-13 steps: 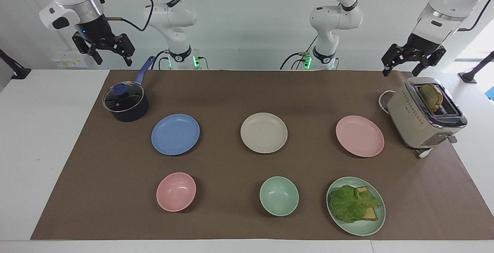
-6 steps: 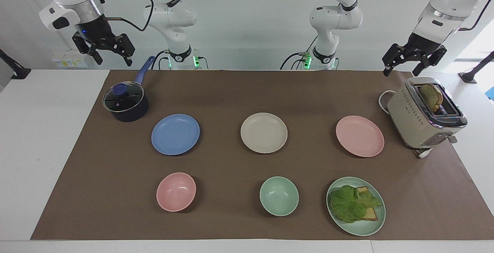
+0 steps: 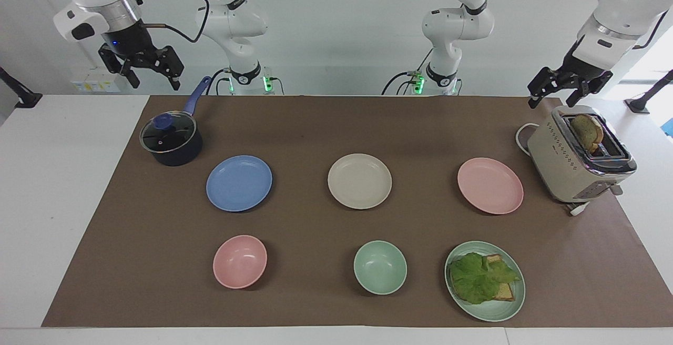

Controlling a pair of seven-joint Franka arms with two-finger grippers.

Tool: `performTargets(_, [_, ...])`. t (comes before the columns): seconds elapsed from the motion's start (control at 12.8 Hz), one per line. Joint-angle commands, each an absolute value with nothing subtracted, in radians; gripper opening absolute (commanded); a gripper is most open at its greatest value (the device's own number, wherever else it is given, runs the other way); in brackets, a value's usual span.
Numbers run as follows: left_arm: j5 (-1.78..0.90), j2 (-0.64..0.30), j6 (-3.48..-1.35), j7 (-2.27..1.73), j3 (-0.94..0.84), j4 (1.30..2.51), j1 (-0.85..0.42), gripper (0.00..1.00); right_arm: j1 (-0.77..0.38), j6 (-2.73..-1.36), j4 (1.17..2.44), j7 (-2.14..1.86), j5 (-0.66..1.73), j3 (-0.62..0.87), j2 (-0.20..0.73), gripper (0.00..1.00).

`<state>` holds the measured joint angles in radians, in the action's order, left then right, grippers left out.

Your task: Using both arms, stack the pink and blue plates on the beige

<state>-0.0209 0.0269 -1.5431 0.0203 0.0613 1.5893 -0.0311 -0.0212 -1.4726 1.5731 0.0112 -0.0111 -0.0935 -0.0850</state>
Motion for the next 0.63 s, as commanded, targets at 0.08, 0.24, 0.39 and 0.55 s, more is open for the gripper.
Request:
performTargets(0.08, [-0.018,0.049,-1.692,0.028,0.057,1.754,-0.014,1.0,-0.02,-1.486,1.595,0.011,0.005,-0.094,-0.106,1.0])
performTargets(0.24, [-0.018,0.046,-1.767,0.031,0.057,1.822,-0.006,1.0,-0.02,-1.485,1.595,0.011,0.005,-0.094,-0.106,1.0])
performTargets(0.39, [-0.017,0.031,-1.859,0.032,0.057,1.886,0.008,1.0,-0.02,-1.486,1.595,0.011,0.005,-0.094,-0.106,1.0])
performTargets(0.55, [-0.017,0.008,-1.981,0.034,0.057,1.966,0.029,1.0,-0.02,-1.485,1.595,0.011,0.005,-0.094,-0.106,1.0])
